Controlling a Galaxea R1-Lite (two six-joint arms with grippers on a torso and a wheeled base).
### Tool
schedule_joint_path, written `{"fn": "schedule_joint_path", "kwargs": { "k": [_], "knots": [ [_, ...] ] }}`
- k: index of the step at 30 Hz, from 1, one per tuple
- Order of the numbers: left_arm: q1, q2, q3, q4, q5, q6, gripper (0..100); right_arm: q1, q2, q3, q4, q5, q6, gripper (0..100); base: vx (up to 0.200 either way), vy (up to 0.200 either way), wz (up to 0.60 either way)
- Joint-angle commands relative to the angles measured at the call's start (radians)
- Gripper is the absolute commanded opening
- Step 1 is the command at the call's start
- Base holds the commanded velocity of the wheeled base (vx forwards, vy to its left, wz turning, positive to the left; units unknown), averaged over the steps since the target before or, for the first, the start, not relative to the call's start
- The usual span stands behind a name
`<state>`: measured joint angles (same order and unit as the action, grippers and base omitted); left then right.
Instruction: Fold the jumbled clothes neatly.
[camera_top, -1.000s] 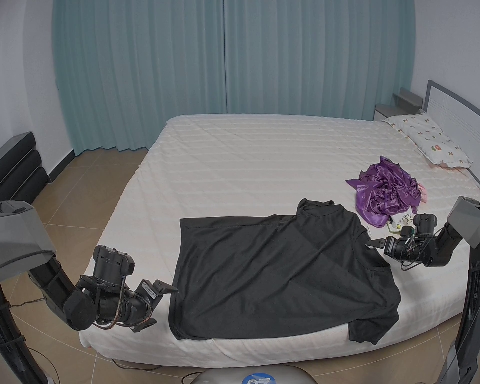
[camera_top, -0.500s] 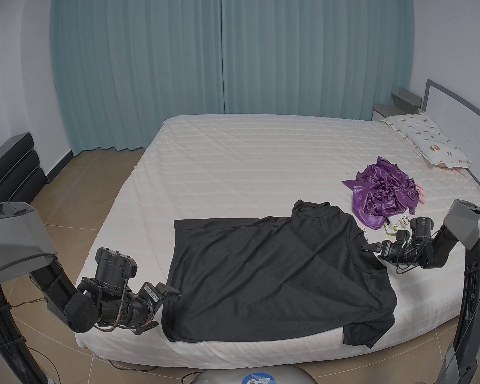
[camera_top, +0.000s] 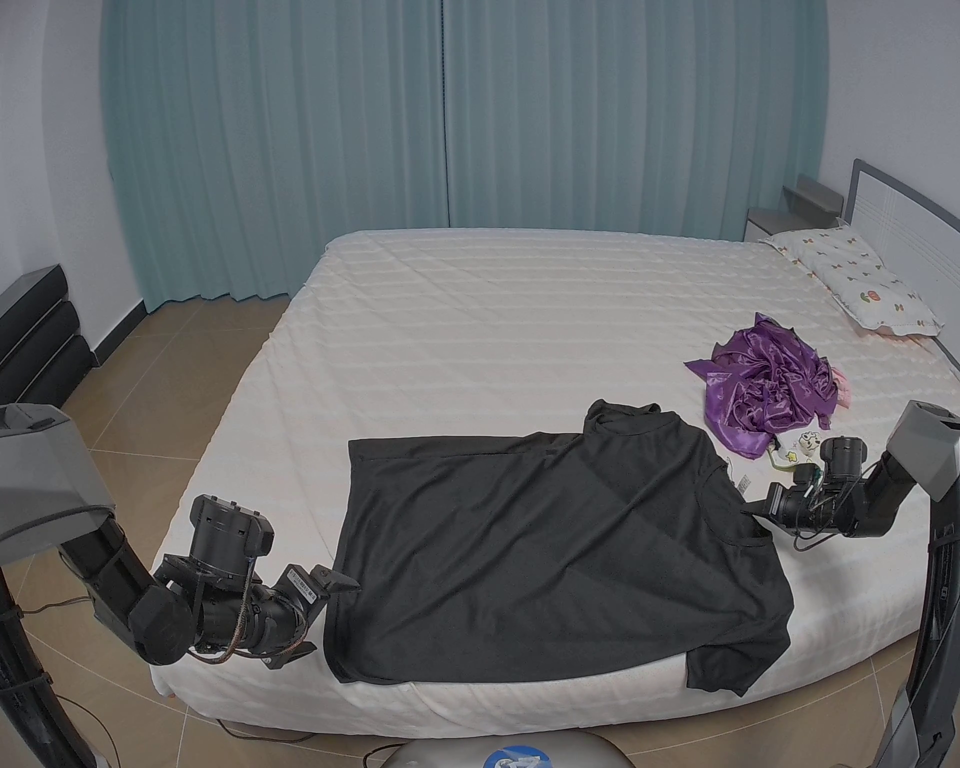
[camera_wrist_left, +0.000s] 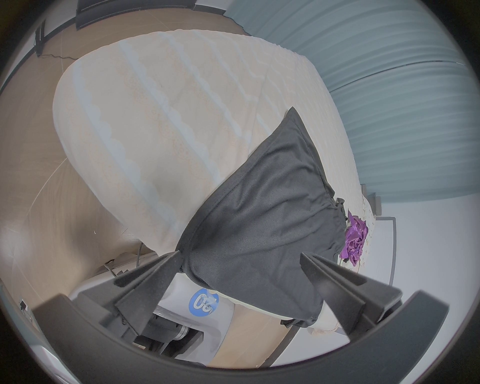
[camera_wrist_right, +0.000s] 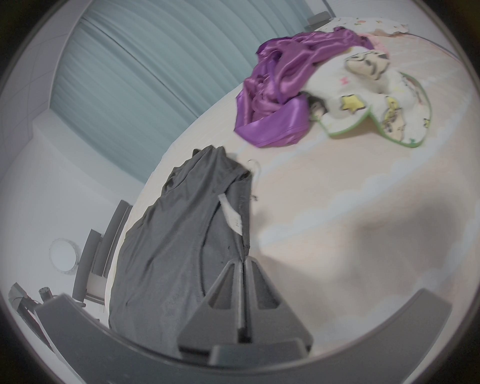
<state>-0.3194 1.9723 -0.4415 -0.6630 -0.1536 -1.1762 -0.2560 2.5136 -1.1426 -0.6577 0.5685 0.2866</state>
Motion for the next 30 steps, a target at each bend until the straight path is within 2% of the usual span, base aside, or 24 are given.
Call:
{"fn": "schedule_joint_path", "kwargs": {
  "k": [1, 19, 20, 26, 30],
  "knots": [
    [0.0, 0.0, 0.001, 0.0, 0.016, 0.0, 100, -0.02, -0.015, 0.014, -0.008, 0.001, 0.0, 0, 0.0, 0.0, 0.0],
    [-0.001, 0.003, 0.015, 0.0, 0.026, 0.004, 100, -0.072, -0.022, 0.024, -0.013, 0.004, -0.007, 0, 0.0, 0.0, 0.0],
    [-0.001, 0.003, 0.015, 0.0, 0.026, 0.004, 100, -0.071, -0.024, 0.024, -0.013, 0.005, -0.004, 100, 0.0, 0.0, 0.0],
    [-0.004, 0.003, 0.018, 0.0, 0.025, 0.004, 100, -0.069, -0.095, 0.112, -0.097, 0.005, 0.009, 100, 0.0, 0.0, 0.0],
    [-0.015, 0.003, 0.017, 0.002, 0.025, 0.0, 100, -0.071, -0.185, 0.196, -0.126, 0.002, 0.065, 100, 0.0, 0.0, 0.0]
  ]
}}
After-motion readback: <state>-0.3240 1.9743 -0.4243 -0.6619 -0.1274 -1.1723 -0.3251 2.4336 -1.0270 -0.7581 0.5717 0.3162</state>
